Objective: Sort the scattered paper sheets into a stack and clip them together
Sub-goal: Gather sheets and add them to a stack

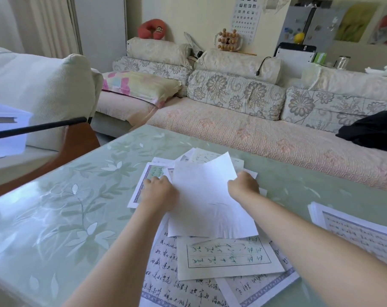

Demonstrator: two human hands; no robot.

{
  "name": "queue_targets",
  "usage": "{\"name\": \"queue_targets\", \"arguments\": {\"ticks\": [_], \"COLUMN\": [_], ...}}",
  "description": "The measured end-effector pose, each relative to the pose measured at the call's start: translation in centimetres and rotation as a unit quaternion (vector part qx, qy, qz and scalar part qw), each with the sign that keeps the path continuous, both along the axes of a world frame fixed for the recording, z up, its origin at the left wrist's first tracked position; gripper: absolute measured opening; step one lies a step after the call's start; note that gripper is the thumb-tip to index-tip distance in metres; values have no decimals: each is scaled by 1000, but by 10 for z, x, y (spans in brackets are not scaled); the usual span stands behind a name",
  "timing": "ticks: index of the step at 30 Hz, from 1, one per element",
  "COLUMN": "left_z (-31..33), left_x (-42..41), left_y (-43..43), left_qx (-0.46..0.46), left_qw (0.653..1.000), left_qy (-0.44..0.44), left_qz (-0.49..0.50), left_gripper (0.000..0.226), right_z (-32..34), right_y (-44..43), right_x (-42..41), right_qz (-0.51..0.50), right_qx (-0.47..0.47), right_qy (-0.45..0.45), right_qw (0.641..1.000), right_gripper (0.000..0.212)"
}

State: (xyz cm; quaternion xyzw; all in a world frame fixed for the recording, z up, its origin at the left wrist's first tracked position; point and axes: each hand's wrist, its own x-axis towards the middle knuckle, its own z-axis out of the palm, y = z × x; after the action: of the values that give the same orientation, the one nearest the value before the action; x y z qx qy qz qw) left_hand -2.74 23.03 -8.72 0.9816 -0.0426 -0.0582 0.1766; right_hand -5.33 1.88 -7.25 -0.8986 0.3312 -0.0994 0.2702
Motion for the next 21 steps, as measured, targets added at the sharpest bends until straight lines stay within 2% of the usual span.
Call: {"name": "queue_targets", "arguments": {"ticks": [2,5,7,9,12,14,16,18,19,21], "left_z": [3,8,8,8,5,4,3,1,1,5], "left_x": [4,2,1,1,0,-1,-2,-2,0,3], "left_y": [-5,-14,-18,-16,-13,-11,-11,-12,-13,-16], "left_qx": [-30,-6,-18,-93,-209,-249,-216,-122,-84,-65], "left_qw": [999,1000,1000,995,976,967,976,991,994,996], "left_qy": [-5,2,20,45,59,47,3,-60,-74,-56], "left_qz": [24,12,-1,3,10,12,3,-10,-11,-4], "left_gripper": [25,50,64,67,68,63,55,52,51,50], "right_z": [-7,-2,5,14,18,15,12,12,11,9], "right_y": [0,0,0,-5,-17,-30,-46,-59,-65,-74], "right_x": [10,16,15,9,-4,-13,-23,-30,-31,-31], "right_qz": [-30,-47,-45,-44,-45,-51,-72,-88,-93,-99], "right_qx": [63,181,197,186,155,162,180,197,206,216], "right_qy": [27,22,40,54,61,55,13,-51,-79,-119], "right_qw": [997,982,979,980,985,984,981,975,971,964], "right_gripper": [24,46,43,41,56,63,59,57,58,46]}}
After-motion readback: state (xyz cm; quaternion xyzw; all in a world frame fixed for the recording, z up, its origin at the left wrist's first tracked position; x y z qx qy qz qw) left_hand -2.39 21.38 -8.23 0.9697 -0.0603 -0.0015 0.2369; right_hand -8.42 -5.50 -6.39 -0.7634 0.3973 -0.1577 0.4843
